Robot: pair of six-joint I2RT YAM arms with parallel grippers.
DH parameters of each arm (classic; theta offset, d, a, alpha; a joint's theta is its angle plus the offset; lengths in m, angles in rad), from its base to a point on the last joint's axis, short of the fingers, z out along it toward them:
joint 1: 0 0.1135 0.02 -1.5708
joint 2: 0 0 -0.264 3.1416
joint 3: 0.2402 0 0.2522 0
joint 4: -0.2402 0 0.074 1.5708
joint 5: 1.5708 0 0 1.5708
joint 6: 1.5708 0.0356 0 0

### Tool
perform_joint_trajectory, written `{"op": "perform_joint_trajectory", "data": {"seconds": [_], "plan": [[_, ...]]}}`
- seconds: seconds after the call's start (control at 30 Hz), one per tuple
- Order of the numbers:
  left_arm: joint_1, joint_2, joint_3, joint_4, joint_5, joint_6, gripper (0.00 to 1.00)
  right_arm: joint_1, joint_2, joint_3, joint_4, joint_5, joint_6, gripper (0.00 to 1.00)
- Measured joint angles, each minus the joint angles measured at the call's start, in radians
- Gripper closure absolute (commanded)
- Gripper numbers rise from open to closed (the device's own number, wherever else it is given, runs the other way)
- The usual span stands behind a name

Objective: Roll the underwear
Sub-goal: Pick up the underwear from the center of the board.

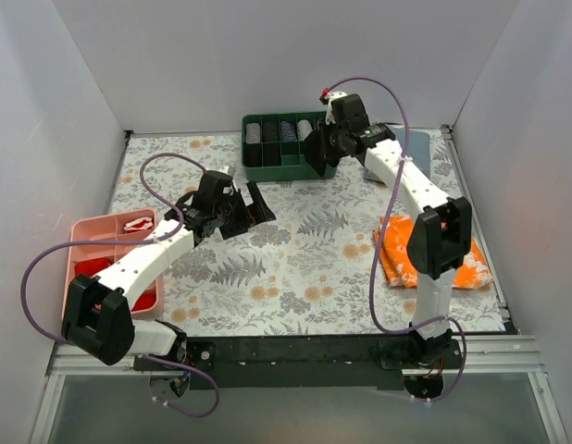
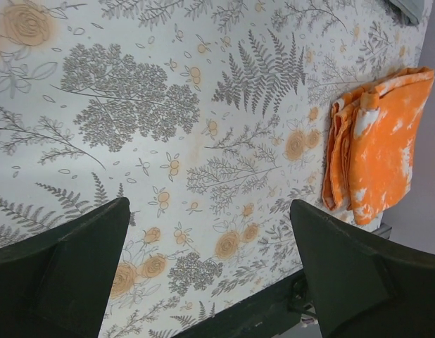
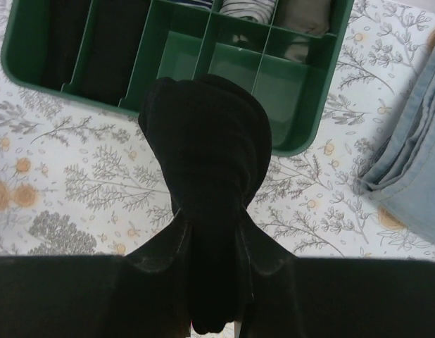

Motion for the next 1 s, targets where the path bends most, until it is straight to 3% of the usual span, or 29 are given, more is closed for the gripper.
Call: {"op": "perform_joint_trajectory", "data": {"seconds": [0.27, 0.67, 1.0], "plan": [[0.057, -0.008, 0.006, -0.051, -0.014, 0.023, 0.02, 0.002, 0.218, 0.288, -0.052, 0.103, -0.025, 0.99], [0.083, -0.038, 0.008, -0.068, -0.014, 0.030, 0.02, 0.020, 0.375, 0.366, 0.021, 0.230, -0.086, 0.99], [0.085, -0.061, 0.004, -0.066, -0.014, 0.022, 0.02, 0.064, 0.439, 0.321, 0.088, 0.240, -0.142, 0.99]]}}
